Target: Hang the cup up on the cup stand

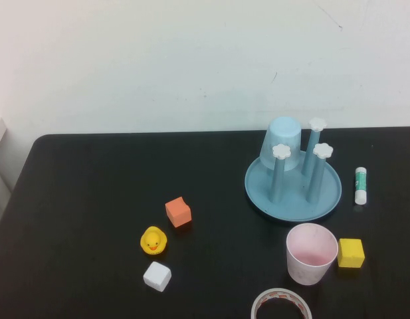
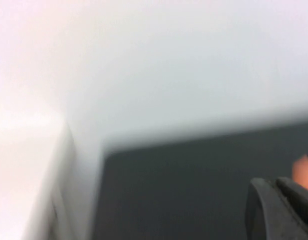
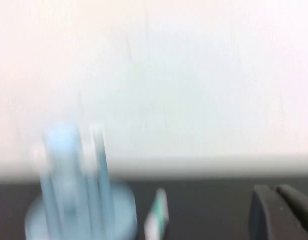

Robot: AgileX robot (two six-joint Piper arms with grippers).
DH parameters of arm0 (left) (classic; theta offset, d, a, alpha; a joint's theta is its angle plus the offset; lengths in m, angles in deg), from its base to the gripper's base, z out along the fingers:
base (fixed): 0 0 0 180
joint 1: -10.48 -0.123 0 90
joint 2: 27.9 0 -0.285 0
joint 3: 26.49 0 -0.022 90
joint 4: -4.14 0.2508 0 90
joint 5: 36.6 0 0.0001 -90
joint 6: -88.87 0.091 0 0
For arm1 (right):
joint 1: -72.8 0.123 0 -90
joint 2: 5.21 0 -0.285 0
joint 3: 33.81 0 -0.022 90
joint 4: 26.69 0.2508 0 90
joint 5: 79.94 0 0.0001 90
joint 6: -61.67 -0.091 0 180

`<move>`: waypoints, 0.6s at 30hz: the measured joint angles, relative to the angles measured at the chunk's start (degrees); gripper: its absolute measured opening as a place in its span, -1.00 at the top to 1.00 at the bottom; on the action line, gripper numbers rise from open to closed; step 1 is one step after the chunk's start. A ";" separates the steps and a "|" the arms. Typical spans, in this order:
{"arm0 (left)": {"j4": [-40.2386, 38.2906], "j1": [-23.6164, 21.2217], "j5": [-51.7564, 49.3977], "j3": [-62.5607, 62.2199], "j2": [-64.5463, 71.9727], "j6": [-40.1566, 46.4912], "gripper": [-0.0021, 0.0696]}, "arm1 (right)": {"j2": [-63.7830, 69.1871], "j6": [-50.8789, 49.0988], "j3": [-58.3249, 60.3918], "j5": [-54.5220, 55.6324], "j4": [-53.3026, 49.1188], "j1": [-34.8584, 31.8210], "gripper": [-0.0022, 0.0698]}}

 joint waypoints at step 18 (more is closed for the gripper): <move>-0.24 0.00 59.60 0.00 0.00 -0.96 0.95 | 0.00 -1.10 0.00 38.24 -0.28 0.00 0.94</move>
